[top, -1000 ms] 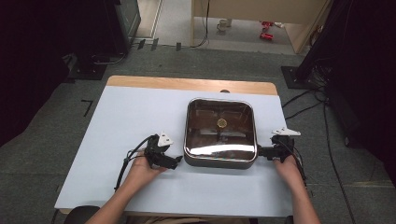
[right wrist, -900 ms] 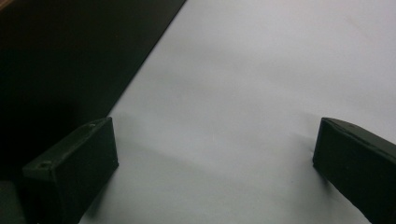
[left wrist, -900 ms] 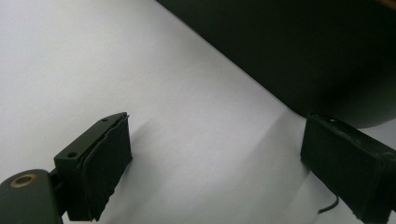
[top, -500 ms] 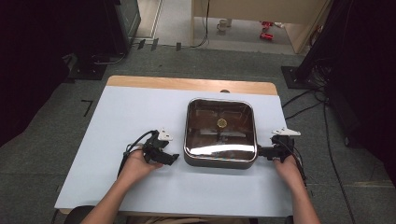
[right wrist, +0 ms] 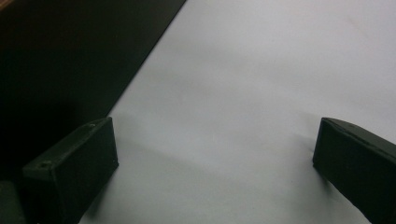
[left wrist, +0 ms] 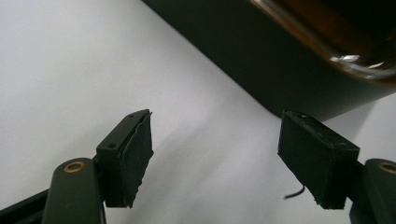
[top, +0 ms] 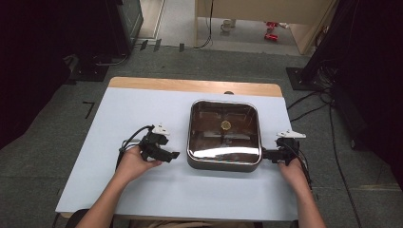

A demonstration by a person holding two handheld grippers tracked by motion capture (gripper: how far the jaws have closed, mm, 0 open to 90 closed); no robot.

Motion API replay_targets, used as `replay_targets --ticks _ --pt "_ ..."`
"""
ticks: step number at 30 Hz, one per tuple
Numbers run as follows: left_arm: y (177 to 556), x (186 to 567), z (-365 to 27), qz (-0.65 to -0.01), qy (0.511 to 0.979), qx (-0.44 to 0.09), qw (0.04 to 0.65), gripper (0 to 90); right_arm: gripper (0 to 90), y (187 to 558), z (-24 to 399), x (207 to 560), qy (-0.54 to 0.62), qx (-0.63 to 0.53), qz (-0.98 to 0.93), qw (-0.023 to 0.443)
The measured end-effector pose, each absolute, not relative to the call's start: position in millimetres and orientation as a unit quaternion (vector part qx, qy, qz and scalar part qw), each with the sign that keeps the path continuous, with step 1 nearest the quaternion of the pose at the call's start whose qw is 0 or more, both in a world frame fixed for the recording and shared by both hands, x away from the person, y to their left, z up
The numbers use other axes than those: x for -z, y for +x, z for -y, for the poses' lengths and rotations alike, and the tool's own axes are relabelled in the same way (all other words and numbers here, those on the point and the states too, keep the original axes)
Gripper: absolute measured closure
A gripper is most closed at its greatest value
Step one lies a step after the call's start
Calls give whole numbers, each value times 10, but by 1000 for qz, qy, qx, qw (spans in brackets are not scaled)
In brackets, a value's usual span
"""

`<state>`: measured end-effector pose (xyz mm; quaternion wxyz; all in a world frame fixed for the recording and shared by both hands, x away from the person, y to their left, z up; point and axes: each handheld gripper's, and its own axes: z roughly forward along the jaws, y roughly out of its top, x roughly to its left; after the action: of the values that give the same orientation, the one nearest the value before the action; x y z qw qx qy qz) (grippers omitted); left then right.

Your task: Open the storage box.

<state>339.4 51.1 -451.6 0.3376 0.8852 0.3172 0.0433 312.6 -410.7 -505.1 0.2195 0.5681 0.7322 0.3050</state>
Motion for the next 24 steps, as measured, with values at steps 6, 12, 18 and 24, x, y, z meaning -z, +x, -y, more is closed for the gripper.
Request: replay_targets --ticks 6,12,18,24 --pt "3424 4370 -519 -308 884 -47 349 260 0 3126 4107 5051 568 -305 -732 219" --pt "3446 4234 -506 -298 881 -51 363 264 0 3127 4108 5051 568 -305 -732 220" --pt "3484 4058 -378 -286 880 -58 375 264 0 3127 4108 5052 568 -305 -732 220" --pt "3577 3976 -209 -274 880 -48 386 264 0 3126 4107 5053 567 -305 -732 220"
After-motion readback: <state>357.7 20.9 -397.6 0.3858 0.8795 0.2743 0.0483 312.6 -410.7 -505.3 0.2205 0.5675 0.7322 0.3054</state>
